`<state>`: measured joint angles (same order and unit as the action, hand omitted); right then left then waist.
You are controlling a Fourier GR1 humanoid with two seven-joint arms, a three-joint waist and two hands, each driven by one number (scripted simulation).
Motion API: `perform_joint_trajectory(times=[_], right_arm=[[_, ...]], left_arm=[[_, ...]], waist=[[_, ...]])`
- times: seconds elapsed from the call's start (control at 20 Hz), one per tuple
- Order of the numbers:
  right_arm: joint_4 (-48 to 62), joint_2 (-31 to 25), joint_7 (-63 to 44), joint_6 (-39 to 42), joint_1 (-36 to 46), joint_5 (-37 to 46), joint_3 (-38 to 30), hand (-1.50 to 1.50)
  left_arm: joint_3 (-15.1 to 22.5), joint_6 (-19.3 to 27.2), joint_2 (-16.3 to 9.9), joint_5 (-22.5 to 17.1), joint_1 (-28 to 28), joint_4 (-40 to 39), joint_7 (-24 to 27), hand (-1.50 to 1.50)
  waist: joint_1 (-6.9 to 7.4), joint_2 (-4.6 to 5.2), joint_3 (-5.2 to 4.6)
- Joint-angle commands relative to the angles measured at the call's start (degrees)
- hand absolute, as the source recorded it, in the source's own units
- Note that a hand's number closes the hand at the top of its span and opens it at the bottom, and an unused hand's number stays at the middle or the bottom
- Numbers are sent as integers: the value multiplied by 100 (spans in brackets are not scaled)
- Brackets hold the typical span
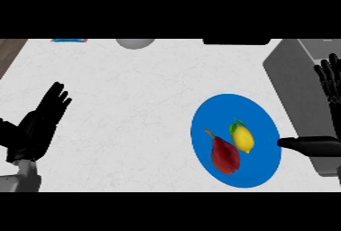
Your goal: Pick the lemon from the plate and place it in the cardboard box
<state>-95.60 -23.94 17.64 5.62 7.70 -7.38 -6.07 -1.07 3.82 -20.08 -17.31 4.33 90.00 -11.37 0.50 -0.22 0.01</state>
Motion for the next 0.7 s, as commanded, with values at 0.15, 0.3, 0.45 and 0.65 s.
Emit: perform_joint_trajectory(times=[0.15, 0.3, 0.45, 0.65], right_arm=[[-1342, -1064, -265, 762, -582, 536, 143, -150], [-1375, -1775, -838, 821, -526, 1636, 449, -150], [-1640, -2166, -1713, 1003, -344, 2211, 739, -150], [-1978, -2291, -3121, 1460, 184, 2652, 1401, -150]], left_arm=[[-207, -56, -19, -189, -351, 266, -126, 0], [-195, -85, -50, -154, -275, 229, -104, 0], [-321, -309, -155, -403, -311, 310, -187, 0], [-307, -324, -186, -336, -231, 284, -224, 0]], waist=[[-118, -21, -13], [-90, -6, -32], [18, 3, -32], [103, 30, -28]])
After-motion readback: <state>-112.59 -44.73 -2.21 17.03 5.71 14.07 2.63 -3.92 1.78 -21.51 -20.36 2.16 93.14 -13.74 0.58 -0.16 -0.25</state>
